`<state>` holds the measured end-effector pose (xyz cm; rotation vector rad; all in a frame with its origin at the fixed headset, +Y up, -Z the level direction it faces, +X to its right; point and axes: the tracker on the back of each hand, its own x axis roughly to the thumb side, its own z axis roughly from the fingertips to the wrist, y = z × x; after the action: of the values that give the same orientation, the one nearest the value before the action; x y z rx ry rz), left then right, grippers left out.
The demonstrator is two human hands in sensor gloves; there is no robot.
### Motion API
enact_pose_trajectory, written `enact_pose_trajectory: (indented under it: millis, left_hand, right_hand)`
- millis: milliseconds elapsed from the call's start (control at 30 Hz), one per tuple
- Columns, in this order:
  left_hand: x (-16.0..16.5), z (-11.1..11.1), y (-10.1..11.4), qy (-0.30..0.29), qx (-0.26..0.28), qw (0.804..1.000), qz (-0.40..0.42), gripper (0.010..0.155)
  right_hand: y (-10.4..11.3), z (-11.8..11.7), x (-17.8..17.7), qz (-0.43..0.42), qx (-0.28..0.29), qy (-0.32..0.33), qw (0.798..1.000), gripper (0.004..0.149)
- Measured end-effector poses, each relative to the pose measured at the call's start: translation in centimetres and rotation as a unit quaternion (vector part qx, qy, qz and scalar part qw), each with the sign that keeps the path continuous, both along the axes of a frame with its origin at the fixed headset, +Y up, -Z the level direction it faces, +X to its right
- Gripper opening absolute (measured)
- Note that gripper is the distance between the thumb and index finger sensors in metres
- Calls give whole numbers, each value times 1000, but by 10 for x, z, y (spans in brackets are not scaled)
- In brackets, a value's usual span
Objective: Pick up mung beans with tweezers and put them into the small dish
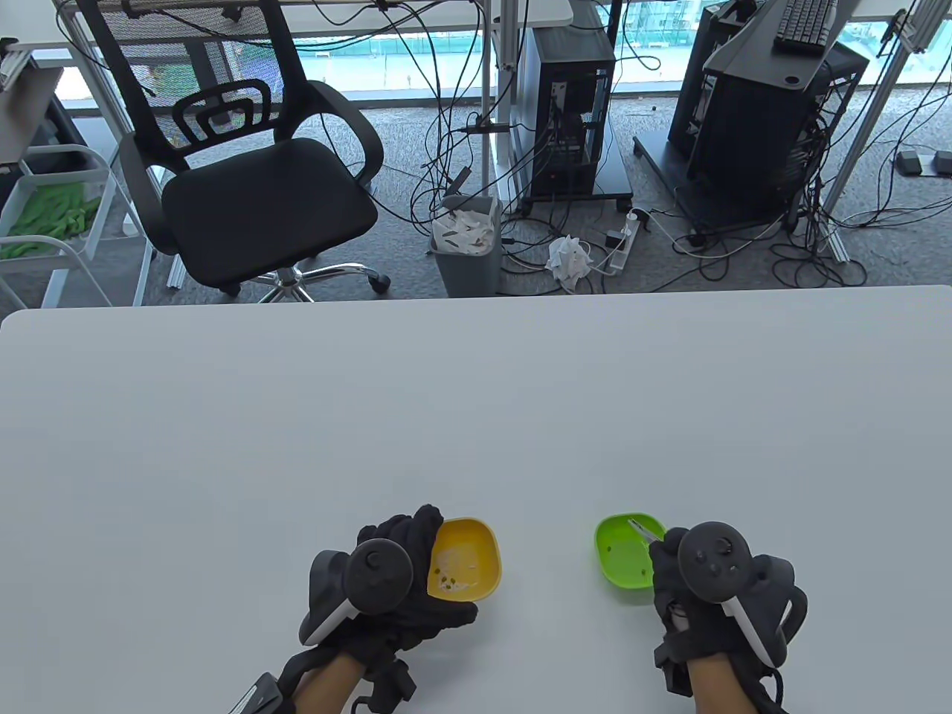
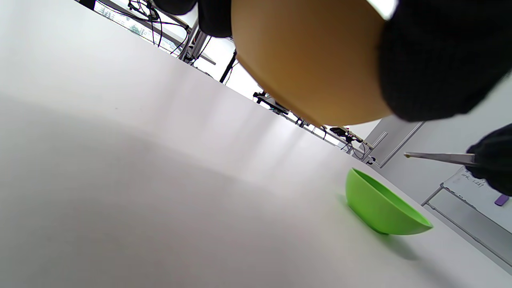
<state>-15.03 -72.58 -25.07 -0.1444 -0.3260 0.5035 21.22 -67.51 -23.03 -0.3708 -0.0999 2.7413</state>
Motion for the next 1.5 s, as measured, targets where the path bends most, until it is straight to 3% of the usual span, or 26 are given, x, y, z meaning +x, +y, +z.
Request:
enact_pose_trajectory:
  millis: [300, 1167, 1267, 1367, 1500]
  left_hand:
    - [-2, 0, -1, 4, -3, 1000, 0, 124]
    - [2, 1, -3, -4, -11, 1000, -11, 124]
    - [2, 0, -3, -4, -10, 1000, -9, 124]
    - [2, 0, -3, -2, -9, 1000, -8, 124]
    - [1, -1, -2, 1, -11, 1000, -7, 124]
  right_hand:
    - [-12, -3, 6, -11, -17, -1, 1000, 36]
    - [-11, 0, 0, -39, -4, 22, 999, 36]
    - [-1, 7, -17, -30, 40, 51, 997, 36]
    - [17, 16, -56, 8, 90, 116, 989, 37]
    - [29, 20, -116, 50, 97, 213, 971, 36]
